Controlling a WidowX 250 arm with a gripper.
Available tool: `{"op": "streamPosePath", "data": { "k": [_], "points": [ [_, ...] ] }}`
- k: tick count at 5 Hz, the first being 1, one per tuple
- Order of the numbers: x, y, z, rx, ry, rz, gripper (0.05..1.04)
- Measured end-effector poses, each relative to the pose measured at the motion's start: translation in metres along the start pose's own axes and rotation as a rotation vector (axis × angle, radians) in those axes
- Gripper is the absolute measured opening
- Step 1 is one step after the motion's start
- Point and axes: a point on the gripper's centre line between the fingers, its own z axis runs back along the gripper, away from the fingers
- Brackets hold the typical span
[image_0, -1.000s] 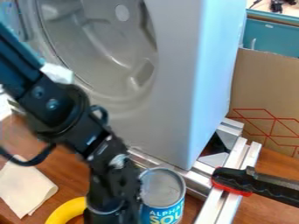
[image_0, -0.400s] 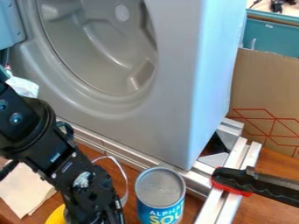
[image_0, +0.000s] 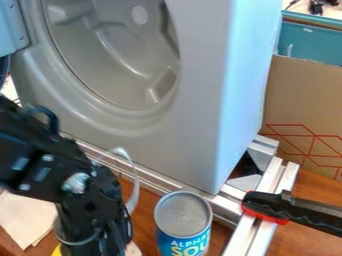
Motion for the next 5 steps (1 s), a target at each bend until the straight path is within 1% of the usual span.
{"op": "streamPosePath", "data": {
  "k": [1, 2, 3, 4, 5],
  "points": [
    [-0.01, 0.021, 0.048, 0.074, 0.01, 0.082, 0.576],
    [-0.014, 0.067, 0.082, 0.069, 0.018, 0.204, 0.576],
    [-0.006, 0.114, 0.09, 0.097, -0.062, 0.305, 0.576],
    [0.006, 0.149, 0.094, 0.176, -0.286, 0.518, 0.576],
    [0.023, 0.146, 0.075, 0.243, -0.449, 0.76, 0.576]
  ]
}}
